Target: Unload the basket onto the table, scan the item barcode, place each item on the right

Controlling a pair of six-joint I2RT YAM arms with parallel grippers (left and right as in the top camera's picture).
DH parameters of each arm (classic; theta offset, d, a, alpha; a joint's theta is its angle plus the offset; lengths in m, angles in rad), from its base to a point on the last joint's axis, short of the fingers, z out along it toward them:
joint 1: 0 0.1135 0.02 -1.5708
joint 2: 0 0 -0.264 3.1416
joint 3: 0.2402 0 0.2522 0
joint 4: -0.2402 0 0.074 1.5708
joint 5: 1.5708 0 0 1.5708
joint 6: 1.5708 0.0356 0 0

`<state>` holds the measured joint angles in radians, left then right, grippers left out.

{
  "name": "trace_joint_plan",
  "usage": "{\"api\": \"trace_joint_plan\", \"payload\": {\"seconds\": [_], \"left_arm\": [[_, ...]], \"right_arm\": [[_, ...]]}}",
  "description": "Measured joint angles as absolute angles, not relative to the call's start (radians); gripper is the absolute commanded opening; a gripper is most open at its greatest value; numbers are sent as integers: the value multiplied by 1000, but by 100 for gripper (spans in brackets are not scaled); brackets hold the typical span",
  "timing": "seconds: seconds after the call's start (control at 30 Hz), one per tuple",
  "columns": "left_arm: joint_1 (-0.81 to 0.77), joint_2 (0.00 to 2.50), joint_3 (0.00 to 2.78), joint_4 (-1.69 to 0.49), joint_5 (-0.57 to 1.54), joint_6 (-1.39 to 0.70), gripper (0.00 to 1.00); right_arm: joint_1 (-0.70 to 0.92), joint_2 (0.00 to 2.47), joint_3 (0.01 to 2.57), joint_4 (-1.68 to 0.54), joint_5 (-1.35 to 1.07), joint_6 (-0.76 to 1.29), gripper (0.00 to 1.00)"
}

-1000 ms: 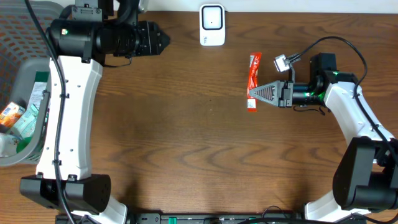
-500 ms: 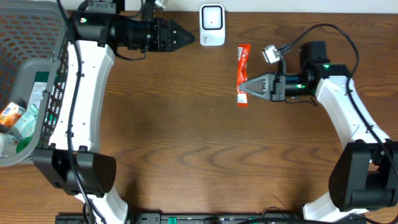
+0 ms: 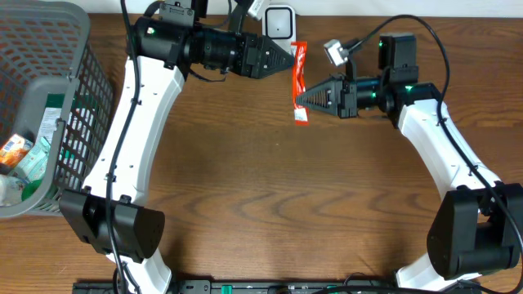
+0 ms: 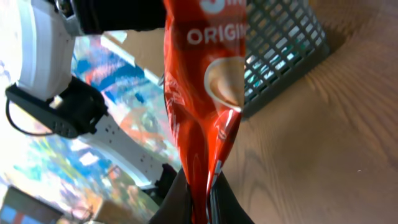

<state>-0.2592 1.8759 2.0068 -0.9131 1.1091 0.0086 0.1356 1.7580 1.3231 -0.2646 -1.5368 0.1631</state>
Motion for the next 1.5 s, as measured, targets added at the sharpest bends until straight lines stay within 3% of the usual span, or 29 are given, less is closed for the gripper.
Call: {"api": "trace_joint_plan", "payload": {"seconds": [0.4,0.73,0.77,0.87,0.9,1.0,1.37,1.5], "left_arm": [[-273,1876,2007,-873,1119,34,49],[-274,1876,2007,-867,1116,47,10],[-275,1876,2007,-866,1116,48,8],[-275,1876,2007,-864,1115,52,7],[-275,1876,2007,-866,1114,53,8],[-275,1876,2007,-865,1106,53,8],[-294,1876,2005,-1011,726,53,8],[-344,1876,1975,-1024,558,52,8]], "right_arm": [[183,1758,1325,236,-1545,604,1],[191,1758,1325,279,-1545,717,1],[191,1758,1325,279,-1544,720,5],[189,1758,1325,278,-1544,733,49],[189,1758,1326,282,-1542,733,59],[187,1758,1326,291,-1541,735,77],[45,1758,1326,294,-1549,738,99],[-29,1758,1320,273,-1548,739,99]]}}
